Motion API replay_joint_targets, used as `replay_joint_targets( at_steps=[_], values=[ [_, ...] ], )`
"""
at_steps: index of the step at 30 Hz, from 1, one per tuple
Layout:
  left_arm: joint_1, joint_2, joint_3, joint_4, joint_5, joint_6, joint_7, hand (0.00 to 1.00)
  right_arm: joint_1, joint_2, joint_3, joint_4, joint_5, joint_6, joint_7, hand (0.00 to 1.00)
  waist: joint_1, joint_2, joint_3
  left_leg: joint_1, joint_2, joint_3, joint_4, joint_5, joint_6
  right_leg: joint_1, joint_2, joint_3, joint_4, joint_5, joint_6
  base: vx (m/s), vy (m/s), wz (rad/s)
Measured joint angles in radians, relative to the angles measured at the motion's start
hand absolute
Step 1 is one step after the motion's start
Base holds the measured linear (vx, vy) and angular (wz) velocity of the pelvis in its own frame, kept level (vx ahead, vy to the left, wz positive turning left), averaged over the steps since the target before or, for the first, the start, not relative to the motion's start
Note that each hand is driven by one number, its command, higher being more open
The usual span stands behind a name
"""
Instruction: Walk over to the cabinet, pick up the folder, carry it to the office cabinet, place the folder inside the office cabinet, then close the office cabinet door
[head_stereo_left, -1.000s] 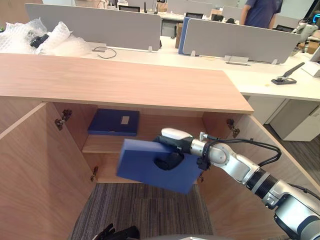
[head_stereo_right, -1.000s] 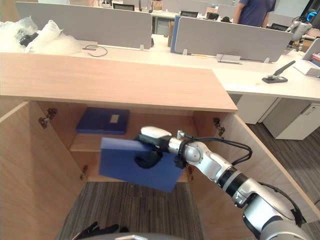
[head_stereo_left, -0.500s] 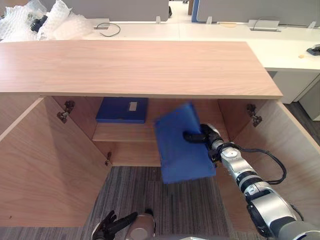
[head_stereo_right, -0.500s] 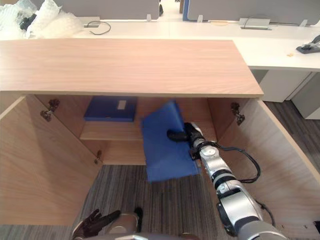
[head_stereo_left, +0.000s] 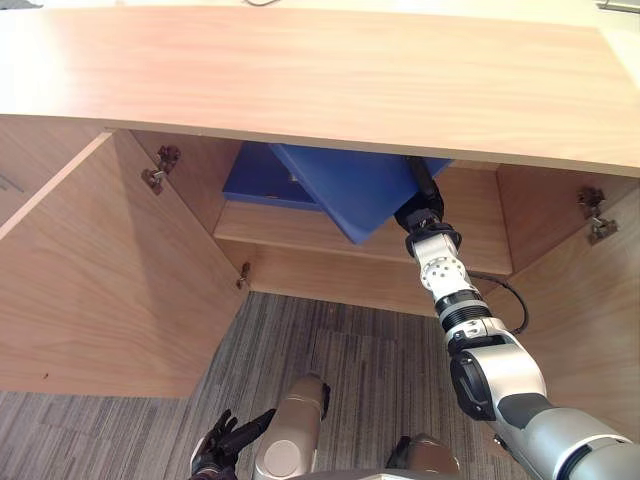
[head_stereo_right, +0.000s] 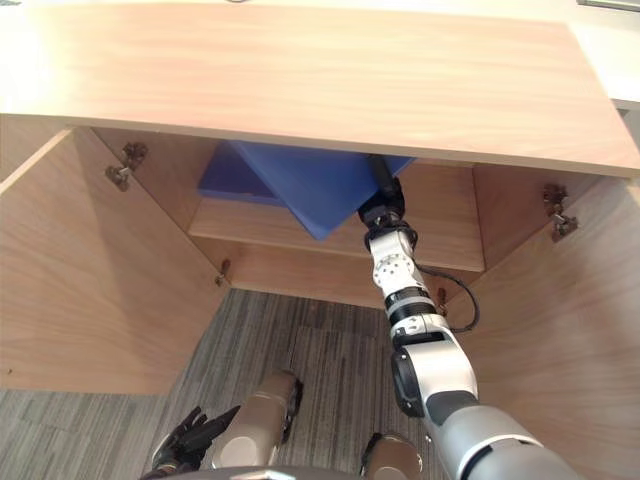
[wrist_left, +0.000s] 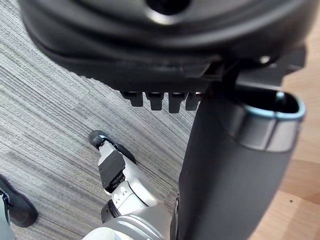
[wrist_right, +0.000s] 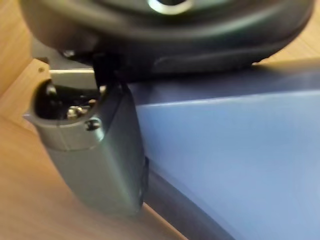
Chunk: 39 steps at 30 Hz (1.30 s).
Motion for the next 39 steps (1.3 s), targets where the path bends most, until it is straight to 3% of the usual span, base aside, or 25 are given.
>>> replay_joint_targets(
  at_steps=[4, 10, 17, 22, 27, 36, 37, 39],
  values=[
    [0.003, -0.003, -0.001, -0.016, 0.000, 0.001, 0.007, 1.00, -0.050, -0.009, -0.080, 0.033, 0.074, -0.044, -0.071, 0.00, 0.004, 0.005, 0.003, -0.030, -0.030, -0.007, 0.024, -0.003, 0.002, 0.004, -0.038, -0.058, 0.025, -0.015, 0.012, 0.04, 0.020, 0.35],
    [0.005, -0.019, -0.012, -0.085, -0.001, 0.011, 0.017, 1.00, -0.178, -0.076, -0.157, 0.125, 0.163, -0.086, -0.173, 0.00, 0.038, 0.029, 0.015, -0.076, -0.072, -0.034, 0.044, -0.001, 0.004, -0.012, -0.079, -0.126, 0.068, -0.039, 0.016, 0.01, -0.007, 0.26],
    [0.015, -0.017, -0.021, -0.148, 0.000, 0.011, 0.029, 1.00, -0.315, -0.165, -0.259, 0.151, 0.254, -0.146, -0.266, 0.00, 0.062, 0.081, 0.040, -0.201, -0.114, -0.066, 0.116, 0.006, 0.003, -0.101, -0.137, -0.204, 0.206, -0.090, 0.007, -0.02, -0.037, 0.32],
    [0.015, -0.017, -0.018, -0.155, 0.000, 0.012, 0.039, 1.00, -0.349, -0.228, -0.309, 0.151, 0.280, -0.154, -0.303, 0.00, 0.077, 0.088, 0.043, -0.289, -0.151, -0.071, 0.181, 0.008, -0.003, -0.176, -0.191, -0.215, 0.323, -0.157, 0.008, -0.05, -0.037, 0.22],
    [0.015, -0.017, -0.015, -0.144, -0.002, 0.014, 0.057, 1.00, -0.356, -0.348, -0.313, 0.151, 0.275, -0.164, -0.309, 0.00, 0.092, 0.097, 0.049, -0.416, -0.177, -0.089, 0.292, -0.008, -0.032, -0.274, -0.228, -0.217, 0.470, -0.227, 0.005, -0.10, 0.011, 0.18],
    [0.012, -0.017, -0.012, -0.143, -0.030, 0.019, 0.067, 1.00, -0.369, -0.395, -0.350, 0.142, 0.282, -0.206, -0.329, 0.00, 0.102, 0.097, 0.050, -0.493, -0.186, -0.085, 0.340, -0.002, -0.038, -0.359, -0.252, -0.197, 0.560, -0.253, -0.008, -0.04, 0.014, 0.02],
    [0.012, -0.017, -0.012, -0.144, -0.030, 0.019, 0.067, 1.00, -0.369, -0.395, -0.350, 0.141, 0.283, -0.209, -0.332, 1.00, 0.102, 0.097, 0.051, -0.493, -0.186, -0.086, 0.340, -0.002, -0.039, -0.360, -0.252, -0.197, 0.562, -0.253, -0.008, 0.00, 0.000, 0.00],
    [0.012, -0.017, -0.012, -0.144, -0.030, 0.019, 0.067, 1.00, -0.369, -0.399, -0.349, 0.140, 0.282, -0.209, -0.336, 1.00, 0.102, 0.096, 0.051, -0.493, -0.185, -0.087, 0.340, -0.002, -0.039, -0.360, -0.251, -0.198, 0.563, -0.253, -0.008, 0.00, 0.000, 0.00]
  ],
)
